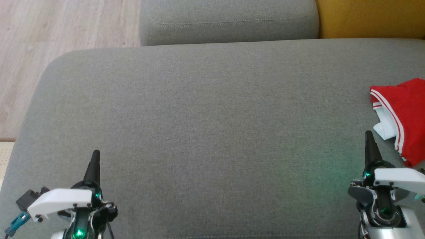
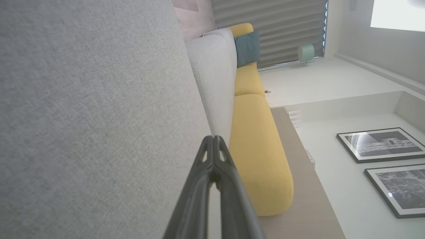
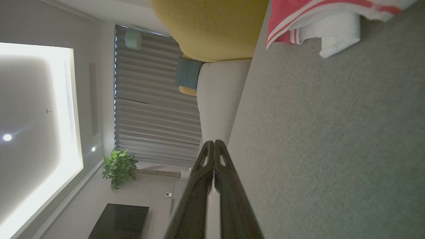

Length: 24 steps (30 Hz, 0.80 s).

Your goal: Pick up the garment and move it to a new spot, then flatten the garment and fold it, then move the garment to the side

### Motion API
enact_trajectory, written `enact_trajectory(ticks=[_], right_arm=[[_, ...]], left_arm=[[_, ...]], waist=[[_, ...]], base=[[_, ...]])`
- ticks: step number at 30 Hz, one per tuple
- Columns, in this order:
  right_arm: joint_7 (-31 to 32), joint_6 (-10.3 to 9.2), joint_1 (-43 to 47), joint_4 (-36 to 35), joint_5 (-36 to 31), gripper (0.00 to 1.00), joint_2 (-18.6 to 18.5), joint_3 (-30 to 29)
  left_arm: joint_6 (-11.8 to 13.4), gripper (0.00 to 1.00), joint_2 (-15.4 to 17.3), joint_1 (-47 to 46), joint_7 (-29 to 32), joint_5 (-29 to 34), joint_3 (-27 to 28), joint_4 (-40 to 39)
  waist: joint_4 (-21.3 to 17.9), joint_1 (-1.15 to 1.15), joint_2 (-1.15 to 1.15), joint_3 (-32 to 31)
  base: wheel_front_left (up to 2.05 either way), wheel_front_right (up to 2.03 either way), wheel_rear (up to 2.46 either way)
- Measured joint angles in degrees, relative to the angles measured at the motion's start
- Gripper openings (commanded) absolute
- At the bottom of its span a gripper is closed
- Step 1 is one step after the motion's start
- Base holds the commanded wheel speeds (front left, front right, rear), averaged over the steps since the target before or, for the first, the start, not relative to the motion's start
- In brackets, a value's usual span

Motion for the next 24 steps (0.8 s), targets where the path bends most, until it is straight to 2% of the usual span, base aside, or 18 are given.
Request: enact_trajectory(ticks=[20,24], right_arm=[[3.28,0.00,2.25,-3.67,13.16,0.00,0.04,-1.60],[3.30,0.00,2.26,-3.93,13.62,0.00,0.04,-1.65]], left_arm=[[-1.42,0.00,0.07,-0.08,3.21,-13.29,1.51,-1.76],[-1.42,0.00,0.08,-0.09,3.23,-13.80,1.53,-1.82]], waist=[[-0.28,0.00,0.00,-0.80],[-0.28,0.00,0.00,-0.81]], base=[[0.00,0.00,0.00],[0.00,0.00,0.00]])
